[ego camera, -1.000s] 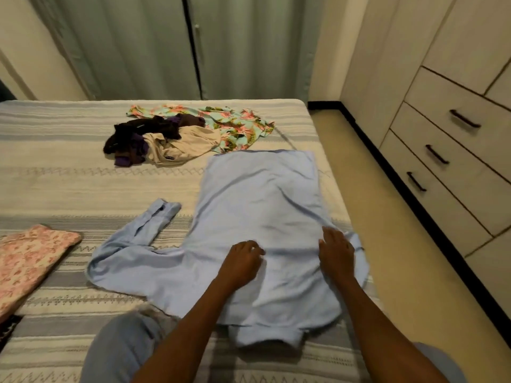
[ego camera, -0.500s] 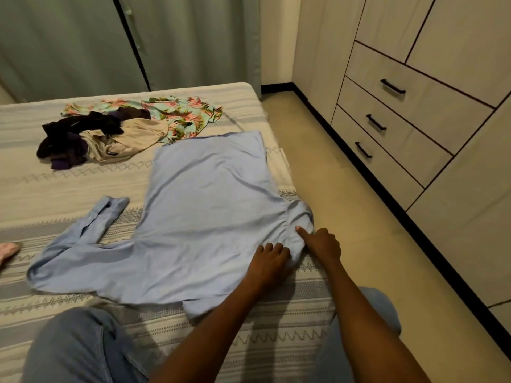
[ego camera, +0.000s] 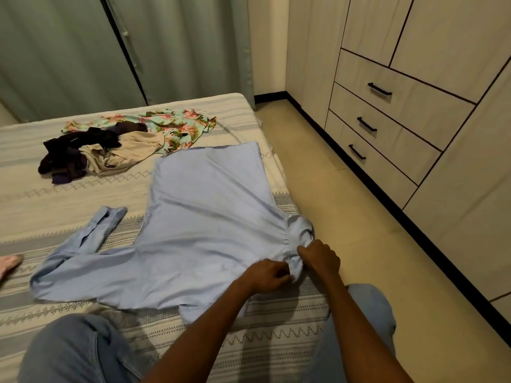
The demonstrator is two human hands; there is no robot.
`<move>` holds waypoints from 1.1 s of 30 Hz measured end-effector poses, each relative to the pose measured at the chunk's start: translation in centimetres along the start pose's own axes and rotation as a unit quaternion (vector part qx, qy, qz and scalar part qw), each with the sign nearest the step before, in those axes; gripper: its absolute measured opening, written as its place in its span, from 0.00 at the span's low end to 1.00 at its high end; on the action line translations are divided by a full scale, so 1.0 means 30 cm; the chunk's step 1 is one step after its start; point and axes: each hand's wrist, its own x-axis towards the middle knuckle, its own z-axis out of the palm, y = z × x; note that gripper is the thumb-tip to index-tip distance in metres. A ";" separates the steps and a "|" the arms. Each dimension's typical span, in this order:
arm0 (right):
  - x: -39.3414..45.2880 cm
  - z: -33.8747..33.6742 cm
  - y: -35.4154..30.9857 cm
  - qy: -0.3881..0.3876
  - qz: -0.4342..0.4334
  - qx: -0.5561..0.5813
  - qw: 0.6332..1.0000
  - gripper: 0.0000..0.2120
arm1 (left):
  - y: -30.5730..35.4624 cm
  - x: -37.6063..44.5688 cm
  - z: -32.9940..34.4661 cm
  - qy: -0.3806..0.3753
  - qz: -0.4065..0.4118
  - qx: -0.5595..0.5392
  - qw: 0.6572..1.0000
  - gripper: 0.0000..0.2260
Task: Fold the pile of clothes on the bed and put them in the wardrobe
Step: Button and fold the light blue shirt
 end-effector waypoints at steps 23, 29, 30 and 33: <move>0.361 -0.068 -0.296 -0.008 -0.222 0.009 0.975 0.11 | -0.244 0.364 -0.382 0.179 -0.094 0.119 0.972 0.19; 0.399 -0.081 -0.257 -0.063 -0.202 -0.008 0.977 0.15 | -0.272 0.577 -0.420 0.067 0.042 0.237 0.968 0.15; 0.405 -0.088 -0.251 -0.079 -0.197 -0.019 0.977 0.15 | -0.276 0.604 -0.421 0.029 0.058 0.262 0.963 0.14; 0.413 -0.105 -0.241 -0.115 -0.192 -0.057 0.973 0.12 | -0.279 0.653 -0.442 -0.040 0.088 0.299 0.949 0.13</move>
